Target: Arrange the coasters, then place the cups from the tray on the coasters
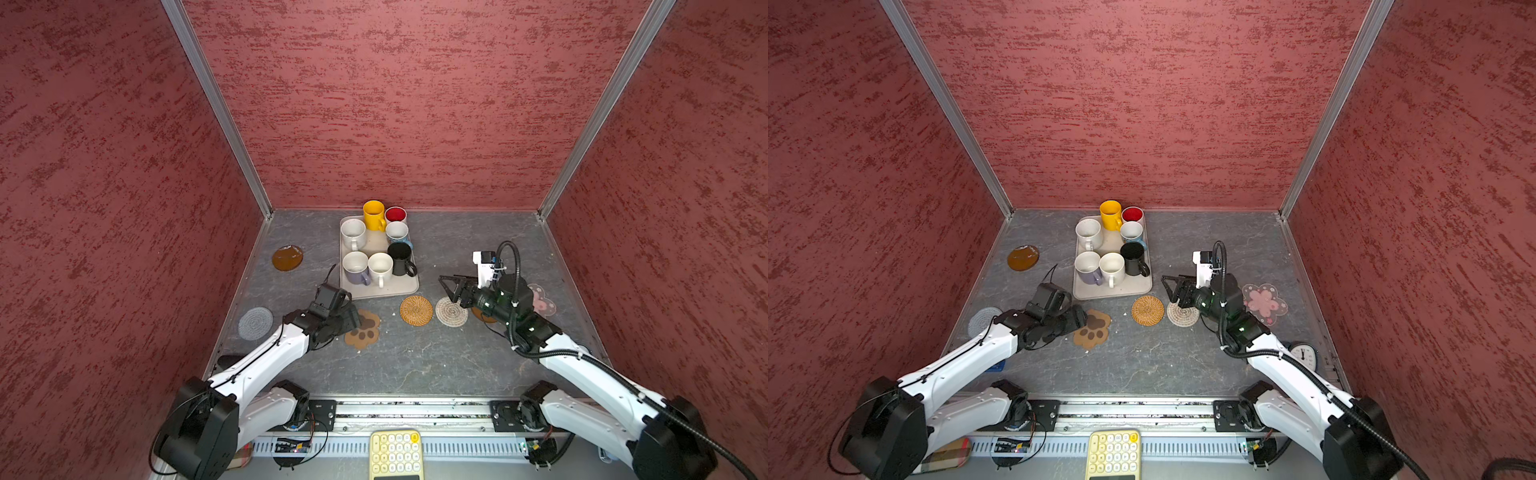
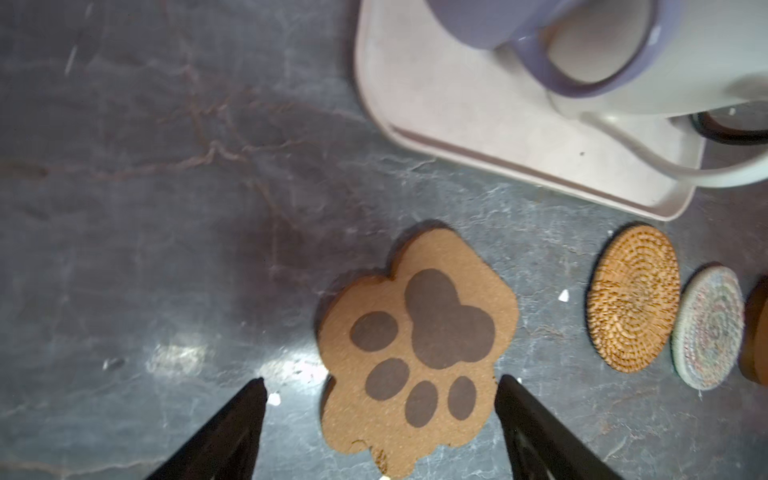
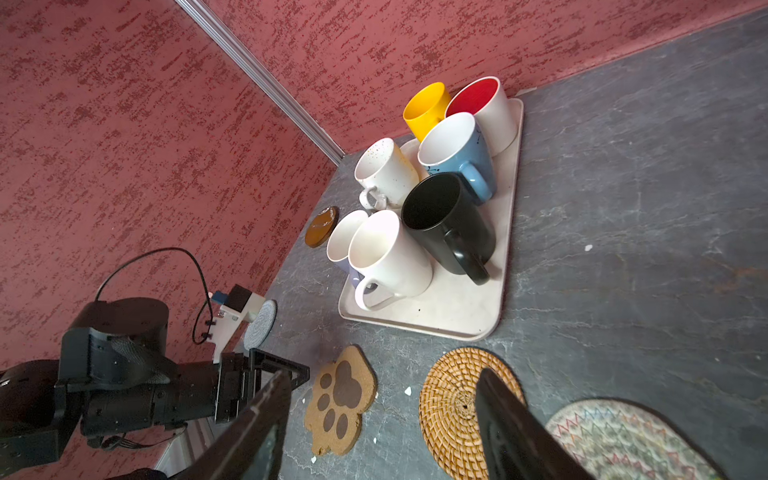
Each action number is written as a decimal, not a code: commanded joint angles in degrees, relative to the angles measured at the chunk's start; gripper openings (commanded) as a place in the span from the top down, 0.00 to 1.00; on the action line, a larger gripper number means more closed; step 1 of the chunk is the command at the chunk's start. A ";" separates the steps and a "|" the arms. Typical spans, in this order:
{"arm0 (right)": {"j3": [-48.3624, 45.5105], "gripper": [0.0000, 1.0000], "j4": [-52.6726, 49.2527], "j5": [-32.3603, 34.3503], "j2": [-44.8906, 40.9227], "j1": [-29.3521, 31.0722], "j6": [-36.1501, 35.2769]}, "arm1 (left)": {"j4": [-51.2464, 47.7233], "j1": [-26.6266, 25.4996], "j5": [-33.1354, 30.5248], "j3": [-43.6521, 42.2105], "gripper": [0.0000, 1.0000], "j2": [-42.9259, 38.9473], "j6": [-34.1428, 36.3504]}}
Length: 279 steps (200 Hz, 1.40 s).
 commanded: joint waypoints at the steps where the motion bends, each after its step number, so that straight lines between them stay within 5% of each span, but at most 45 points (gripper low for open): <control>1: 2.12 0.29 0.59 1.42 0.59 0.82 -0.61 | -1.98 -0.97 -2.11 -1.75 0.16 -1.79 -5.91; 179: 2.97 0.29 0.29 2.70 2.59 2.42 -1.34 | 12.61 -10.57 -2.21 -3.27 0.32 11.41 -14.61; 279: 2.33 0.29 -0.75 3.31 1.26 2.40 -1.85 | 14.25 -13.41 -2.59 1.89 0.33 16.65 -15.19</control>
